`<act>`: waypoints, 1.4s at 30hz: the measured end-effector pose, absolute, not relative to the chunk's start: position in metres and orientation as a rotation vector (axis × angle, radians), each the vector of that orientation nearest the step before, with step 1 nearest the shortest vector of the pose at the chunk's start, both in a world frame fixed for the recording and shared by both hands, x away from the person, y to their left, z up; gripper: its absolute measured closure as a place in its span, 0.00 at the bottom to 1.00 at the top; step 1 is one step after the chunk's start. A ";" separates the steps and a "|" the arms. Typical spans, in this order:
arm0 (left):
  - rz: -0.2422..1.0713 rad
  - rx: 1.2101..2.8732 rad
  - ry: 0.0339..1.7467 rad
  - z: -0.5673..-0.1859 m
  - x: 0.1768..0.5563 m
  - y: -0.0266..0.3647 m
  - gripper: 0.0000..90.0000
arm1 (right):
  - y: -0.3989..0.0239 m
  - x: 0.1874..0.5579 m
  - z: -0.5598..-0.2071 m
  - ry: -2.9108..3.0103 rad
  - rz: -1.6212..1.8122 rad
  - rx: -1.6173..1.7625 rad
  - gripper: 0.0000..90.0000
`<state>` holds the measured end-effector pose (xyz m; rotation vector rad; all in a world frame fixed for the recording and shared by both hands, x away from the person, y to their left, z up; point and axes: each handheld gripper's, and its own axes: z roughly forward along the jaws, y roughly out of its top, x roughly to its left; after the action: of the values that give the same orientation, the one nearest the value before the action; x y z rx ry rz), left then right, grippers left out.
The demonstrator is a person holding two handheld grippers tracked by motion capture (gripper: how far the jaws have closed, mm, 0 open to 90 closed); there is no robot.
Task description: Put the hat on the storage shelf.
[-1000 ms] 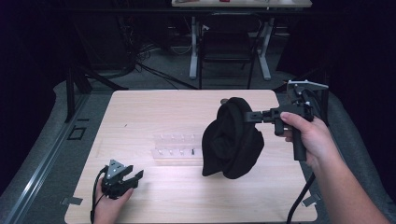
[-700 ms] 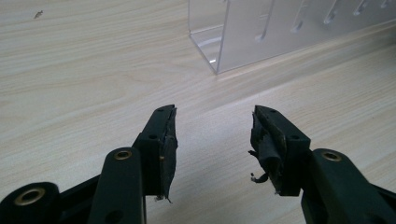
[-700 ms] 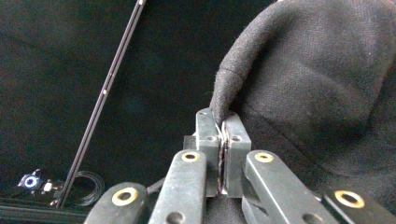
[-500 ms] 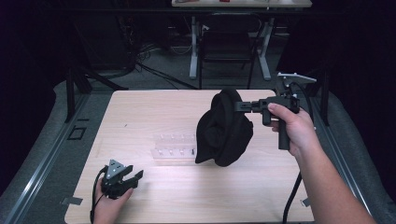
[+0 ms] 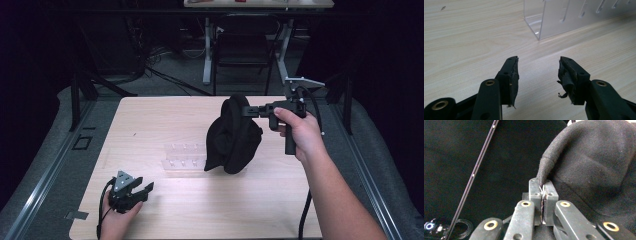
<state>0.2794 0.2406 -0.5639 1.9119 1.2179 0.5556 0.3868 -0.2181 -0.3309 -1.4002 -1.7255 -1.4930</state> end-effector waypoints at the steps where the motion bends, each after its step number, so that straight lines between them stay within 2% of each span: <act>1: 0.555 1.913 1.218 -0.564 0.279 0.241 0.56 | -0.217 0.387 -0.331 -1.726 -1.495 -1.401 0.98; 28: 0.566 1.888 1.169 -0.555 0.277 0.231 0.56 | -0.194 0.402 -0.338 -1.721 -1.483 -1.433 0.98; 36: 0.561 1.869 1.102 -0.538 0.276 0.216 0.56 | -0.191 0.401 -0.342 -1.682 -1.493 -1.422 0.98; 42: 0.579 1.921 1.003 -0.523 0.280 0.190 0.59 | -0.190 0.401 -0.343 -1.664 -1.508 -1.437 0.98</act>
<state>0.2802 0.1896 -0.5232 1.9213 1.0031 0.5793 0.4014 -0.1903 -0.3435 -1.4369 -1.6639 -1.5081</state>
